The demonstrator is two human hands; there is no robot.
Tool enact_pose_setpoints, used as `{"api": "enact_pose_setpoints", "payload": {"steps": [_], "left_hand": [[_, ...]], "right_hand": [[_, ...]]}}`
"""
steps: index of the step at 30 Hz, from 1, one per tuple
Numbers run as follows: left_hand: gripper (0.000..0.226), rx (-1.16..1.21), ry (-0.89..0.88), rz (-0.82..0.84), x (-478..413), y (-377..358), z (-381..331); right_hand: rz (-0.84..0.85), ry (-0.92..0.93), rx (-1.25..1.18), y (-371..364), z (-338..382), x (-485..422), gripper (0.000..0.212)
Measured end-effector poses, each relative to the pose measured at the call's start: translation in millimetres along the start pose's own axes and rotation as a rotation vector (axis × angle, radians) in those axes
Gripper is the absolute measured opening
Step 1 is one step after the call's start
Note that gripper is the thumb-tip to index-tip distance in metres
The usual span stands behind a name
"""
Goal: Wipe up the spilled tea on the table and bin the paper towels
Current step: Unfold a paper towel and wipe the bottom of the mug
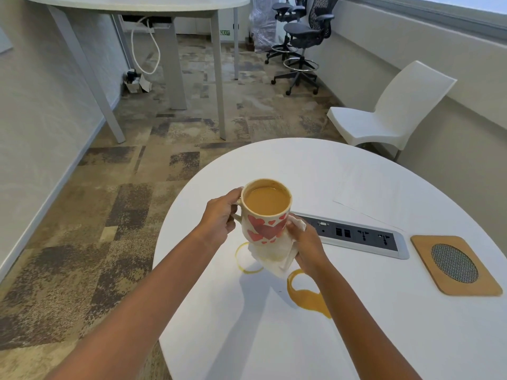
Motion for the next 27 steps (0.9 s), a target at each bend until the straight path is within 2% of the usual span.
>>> {"api": "enact_pose_setpoints", "payload": {"steps": [8,10,15,16,18,22,25,27], "left_hand": [[0.032,0.044,0.047,0.03,6,-4,3],[0.034,0.043,0.057,0.039,7,-7,4],[0.027,0.044,0.06,0.079,12,-16,5],[0.028,0.042,0.058,0.08,13,-18,4],[0.036,0.045,0.06,0.073,12,-18,4],[0.051,0.056,0.075,0.073,9,-17,6],[0.039,0.046,0.063,0.068,10,-17,4],[0.029,0.014,0.043,0.073,11,-18,0]], "right_hand": [[0.149,-0.089,-0.444,-19,-13,-5,0.043],[0.137,-0.109,-0.524,-25,-17,-5,0.033],[0.152,-0.088,-0.628,-41,-24,-3,0.029],[0.175,-0.09,-0.654,-45,-22,-1,0.032],[0.169,-0.118,-0.683,-47,-25,0,0.052],[0.159,-0.192,-0.654,-52,-30,3,0.033],[0.141,-0.262,-0.721,-58,-35,8,0.029],[0.146,-0.319,-0.664,-61,-42,12,0.031]]}}
Point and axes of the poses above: each hand's wrist, its own x-axis away from the middle knuckle, its own y-axis out of the back of the hand, z = x × y, the point moved 7 cm from there along -x, towards the middle knuckle, and after that the axes turned 10 degrees about y, right-handed, at the moved point
